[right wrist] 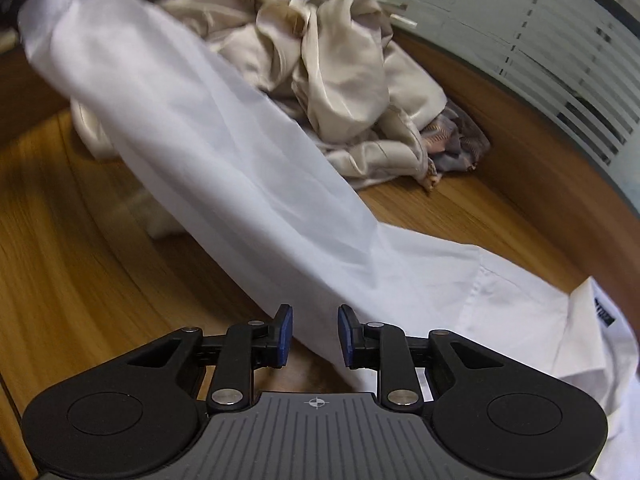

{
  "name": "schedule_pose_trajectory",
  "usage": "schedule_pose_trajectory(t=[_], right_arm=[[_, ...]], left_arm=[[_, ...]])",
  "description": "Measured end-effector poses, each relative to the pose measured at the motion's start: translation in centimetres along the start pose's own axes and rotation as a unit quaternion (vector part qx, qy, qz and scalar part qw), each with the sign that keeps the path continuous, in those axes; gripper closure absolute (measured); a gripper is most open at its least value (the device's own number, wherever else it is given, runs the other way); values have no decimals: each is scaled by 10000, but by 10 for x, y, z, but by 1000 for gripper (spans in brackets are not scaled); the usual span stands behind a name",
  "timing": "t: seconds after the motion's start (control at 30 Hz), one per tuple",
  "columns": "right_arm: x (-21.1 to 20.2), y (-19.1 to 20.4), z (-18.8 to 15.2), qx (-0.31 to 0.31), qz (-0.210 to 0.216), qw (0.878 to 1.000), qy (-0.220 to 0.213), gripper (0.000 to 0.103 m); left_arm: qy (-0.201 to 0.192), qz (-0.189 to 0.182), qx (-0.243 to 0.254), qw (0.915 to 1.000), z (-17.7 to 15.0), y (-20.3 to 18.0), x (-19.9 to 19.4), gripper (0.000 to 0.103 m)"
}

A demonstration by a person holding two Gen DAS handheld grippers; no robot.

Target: Fold clothes

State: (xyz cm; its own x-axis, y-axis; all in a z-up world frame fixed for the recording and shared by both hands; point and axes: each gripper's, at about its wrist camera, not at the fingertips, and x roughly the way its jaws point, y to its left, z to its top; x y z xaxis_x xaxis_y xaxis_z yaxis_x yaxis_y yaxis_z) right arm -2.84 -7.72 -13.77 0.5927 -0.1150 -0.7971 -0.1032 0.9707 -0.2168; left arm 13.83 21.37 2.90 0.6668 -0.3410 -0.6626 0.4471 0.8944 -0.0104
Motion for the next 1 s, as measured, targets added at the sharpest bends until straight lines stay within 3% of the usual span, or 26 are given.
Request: schedule_pose_trajectory(t=[0.17, 0.47, 0.6, 1.0], right_arm=[[9, 3, -4, -510, 33, 9987, 35, 76], [6, 26, 13, -1387, 470, 9878, -528, 76], [10, 32, 21, -1557, 789, 9831, -559, 76], [35, 31, 52, -966, 1078, 9887, -381, 77]], left_arm=[[72, 12, -38, 10000, 10, 0, 14, 98], [309, 64, -294, 9991, 14, 8, 32, 98], [344, 67, -334, 9988, 15, 9, 36, 98], [398, -14, -267, 9989, 13, 7, 40, 98]])
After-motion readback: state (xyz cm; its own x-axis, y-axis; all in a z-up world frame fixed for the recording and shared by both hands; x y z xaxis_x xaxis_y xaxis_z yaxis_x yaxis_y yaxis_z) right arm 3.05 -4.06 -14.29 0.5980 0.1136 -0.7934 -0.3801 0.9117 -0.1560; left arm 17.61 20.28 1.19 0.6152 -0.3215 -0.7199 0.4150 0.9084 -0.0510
